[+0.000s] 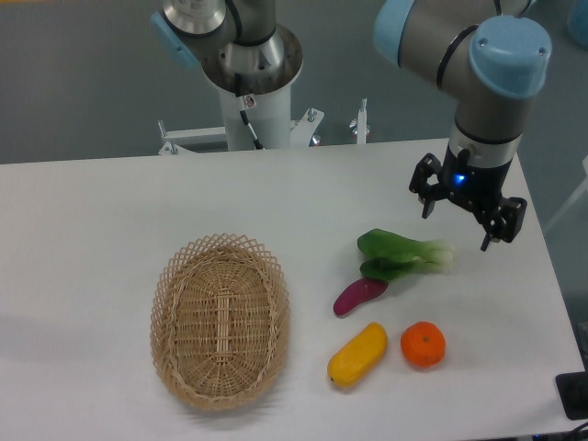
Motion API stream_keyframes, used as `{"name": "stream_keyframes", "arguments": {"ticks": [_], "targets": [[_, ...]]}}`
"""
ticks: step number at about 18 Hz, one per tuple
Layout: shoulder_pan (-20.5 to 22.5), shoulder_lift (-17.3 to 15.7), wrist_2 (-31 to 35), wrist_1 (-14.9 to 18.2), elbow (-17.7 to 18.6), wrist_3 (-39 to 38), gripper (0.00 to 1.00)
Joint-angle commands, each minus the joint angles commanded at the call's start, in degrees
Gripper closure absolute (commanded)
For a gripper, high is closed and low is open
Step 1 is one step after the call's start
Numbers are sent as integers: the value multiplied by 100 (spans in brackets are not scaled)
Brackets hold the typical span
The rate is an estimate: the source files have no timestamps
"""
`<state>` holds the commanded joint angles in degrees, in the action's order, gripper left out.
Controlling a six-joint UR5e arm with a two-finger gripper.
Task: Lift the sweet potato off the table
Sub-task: 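Move the open gripper down and toward the purple sweet potato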
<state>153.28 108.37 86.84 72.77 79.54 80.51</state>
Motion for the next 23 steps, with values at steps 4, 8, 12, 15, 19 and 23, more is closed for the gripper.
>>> {"name": "stream_keyframes", "arguments": {"ticks": [4, 8, 12, 15, 19, 23], "targets": [[-62, 0, 0, -35, 52, -79, 0], [-185, -44, 9, -26, 175, -149, 0], [-211, -35, 9, -44, 228, -263, 0], [-474, -26, 9, -53, 290, -447, 0], [-588, -61, 0, -210, 807, -869, 0], [-738, -62, 9, -1088, 1580, -1072, 0]]}}
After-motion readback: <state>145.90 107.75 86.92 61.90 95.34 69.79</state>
